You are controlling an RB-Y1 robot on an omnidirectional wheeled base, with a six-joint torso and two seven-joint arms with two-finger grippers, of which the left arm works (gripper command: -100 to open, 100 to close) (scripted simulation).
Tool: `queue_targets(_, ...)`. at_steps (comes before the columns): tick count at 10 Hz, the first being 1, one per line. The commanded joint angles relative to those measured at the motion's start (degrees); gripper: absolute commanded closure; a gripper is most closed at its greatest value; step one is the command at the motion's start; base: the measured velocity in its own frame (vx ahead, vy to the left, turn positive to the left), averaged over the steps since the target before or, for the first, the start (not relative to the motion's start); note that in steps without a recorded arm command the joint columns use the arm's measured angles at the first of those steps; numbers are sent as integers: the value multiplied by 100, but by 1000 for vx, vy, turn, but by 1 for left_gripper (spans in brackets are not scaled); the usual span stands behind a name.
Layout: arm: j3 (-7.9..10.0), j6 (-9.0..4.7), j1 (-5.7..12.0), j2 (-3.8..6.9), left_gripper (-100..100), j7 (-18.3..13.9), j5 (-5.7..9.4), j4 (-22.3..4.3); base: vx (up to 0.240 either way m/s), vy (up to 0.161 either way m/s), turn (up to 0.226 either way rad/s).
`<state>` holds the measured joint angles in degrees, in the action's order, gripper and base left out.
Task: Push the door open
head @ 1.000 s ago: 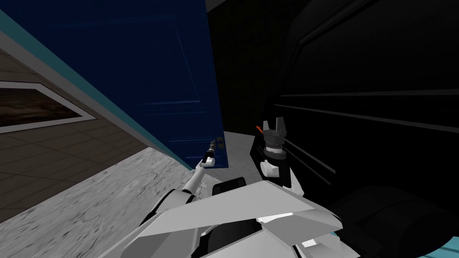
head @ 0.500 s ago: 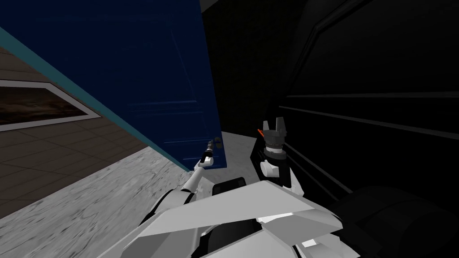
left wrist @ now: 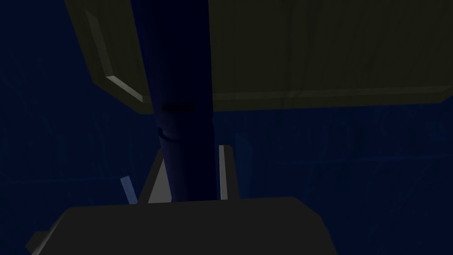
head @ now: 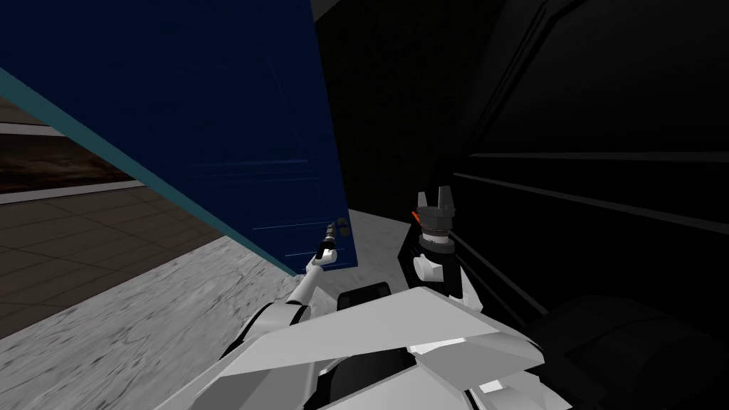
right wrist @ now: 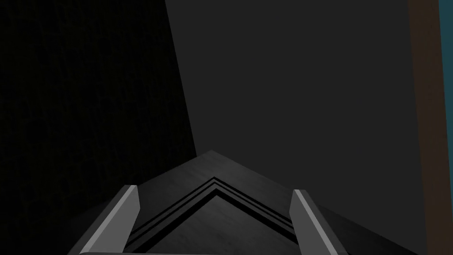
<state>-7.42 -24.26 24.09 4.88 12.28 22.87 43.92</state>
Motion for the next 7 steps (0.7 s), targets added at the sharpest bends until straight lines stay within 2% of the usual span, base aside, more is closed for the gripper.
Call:
queue_targets(1, 0, 0, 0, 0, 100, 0, 0, 0, 65, -63, 53)
queue_targets(2, 127, -38, 21, 49, 100, 93, 20, -23, 140, -5, 145)
queue_targets(5, 274, -72, 46, 71, 100, 231, 40, -56, 202, 5, 59)
queue_targets(7, 381, -96, 64, 74, 100, 330, 55, -80, 159, -20, 116)
